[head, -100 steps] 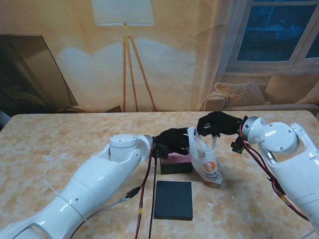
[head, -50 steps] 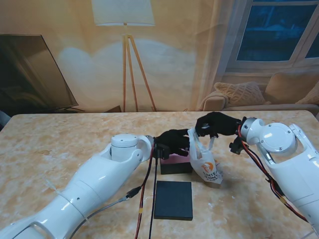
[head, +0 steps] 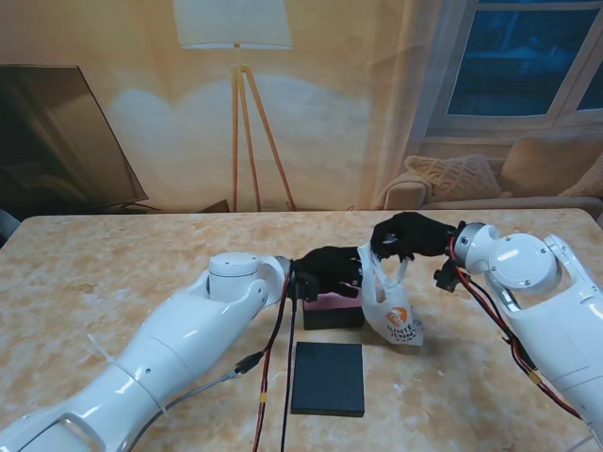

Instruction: Pack mini donuts into a plastic bag, tie the opening and put the bag into the gift box

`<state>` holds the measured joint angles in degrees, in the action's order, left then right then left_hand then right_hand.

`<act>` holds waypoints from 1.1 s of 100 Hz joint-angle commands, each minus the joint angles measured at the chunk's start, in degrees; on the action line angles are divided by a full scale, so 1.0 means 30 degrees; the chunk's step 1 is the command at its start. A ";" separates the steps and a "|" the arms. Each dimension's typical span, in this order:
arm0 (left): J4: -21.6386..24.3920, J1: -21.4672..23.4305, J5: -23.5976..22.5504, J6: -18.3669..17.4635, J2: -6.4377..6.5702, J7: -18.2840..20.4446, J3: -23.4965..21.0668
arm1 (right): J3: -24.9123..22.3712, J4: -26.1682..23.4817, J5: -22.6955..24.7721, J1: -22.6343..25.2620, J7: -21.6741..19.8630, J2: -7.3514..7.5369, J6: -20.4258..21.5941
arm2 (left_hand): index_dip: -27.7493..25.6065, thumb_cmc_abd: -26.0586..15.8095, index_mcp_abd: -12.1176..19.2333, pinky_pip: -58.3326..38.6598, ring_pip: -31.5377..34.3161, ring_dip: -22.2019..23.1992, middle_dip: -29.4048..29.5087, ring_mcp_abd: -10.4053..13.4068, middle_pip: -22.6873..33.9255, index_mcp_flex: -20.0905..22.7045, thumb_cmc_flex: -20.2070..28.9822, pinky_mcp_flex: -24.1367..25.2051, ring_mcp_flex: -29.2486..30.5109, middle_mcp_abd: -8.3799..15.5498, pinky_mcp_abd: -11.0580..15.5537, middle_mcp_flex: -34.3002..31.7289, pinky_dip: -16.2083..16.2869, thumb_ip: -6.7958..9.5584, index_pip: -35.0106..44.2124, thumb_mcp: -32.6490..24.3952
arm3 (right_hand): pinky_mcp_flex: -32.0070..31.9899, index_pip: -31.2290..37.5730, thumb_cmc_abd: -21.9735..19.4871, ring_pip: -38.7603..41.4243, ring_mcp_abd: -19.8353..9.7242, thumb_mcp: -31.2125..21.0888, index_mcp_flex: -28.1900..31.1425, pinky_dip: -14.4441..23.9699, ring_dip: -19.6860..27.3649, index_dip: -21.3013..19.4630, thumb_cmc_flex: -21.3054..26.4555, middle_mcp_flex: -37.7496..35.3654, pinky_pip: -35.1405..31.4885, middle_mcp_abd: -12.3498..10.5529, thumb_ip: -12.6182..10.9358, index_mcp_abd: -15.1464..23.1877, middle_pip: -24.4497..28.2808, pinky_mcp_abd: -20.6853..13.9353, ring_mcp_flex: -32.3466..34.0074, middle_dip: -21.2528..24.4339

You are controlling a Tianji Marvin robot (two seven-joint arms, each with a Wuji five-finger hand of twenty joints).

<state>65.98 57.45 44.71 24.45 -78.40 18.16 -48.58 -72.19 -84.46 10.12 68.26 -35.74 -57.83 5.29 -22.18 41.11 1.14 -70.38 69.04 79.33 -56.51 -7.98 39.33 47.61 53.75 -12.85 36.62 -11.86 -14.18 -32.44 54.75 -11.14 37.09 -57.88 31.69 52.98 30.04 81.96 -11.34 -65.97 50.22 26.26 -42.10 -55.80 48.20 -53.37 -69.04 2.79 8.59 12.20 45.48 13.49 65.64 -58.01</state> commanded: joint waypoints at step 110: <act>0.1232 0.0231 -0.0895 0.0595 -0.0610 -0.3199 0.0456 | -0.0330 -0.1116 0.3539 0.0972 0.0786 0.0096 0.2377 | 0.1429 0.4662 0.0628 -0.0877 0.1368 -0.0991 -0.0584 0.0439 0.2372 0.1706 -0.2288 -0.0828 0.1342 0.0822 0.0195 -0.1074 0.0007 -0.2331 0.2679 -0.1762 | 0.0137 -0.2342 -0.1145 0.0637 -0.0297 -0.1728 0.0395 0.0508 -0.0447 0.2477 0.1581 -0.2188 -0.0701 -0.2452 -0.1512 -0.0637 0.2744 0.0194 0.0204 -0.0496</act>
<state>69.01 58.15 42.01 26.11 -79.73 7.46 -47.46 -73.31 -87.19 19.96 70.56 -33.28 -57.48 11.95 -18.72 51.59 1.33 -71.51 70.97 77.12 -57.70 -8.05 45.15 49.93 48.50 -14.82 39.11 -11.06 -14.18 -34.34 54.75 -16.34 42.94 -62.31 31.74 46.68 30.04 81.96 -11.34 -65.97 50.21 26.36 -42.10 -49.37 48.20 -53.37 -69.61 2.79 8.59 10.70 45.48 13.49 65.64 -58.01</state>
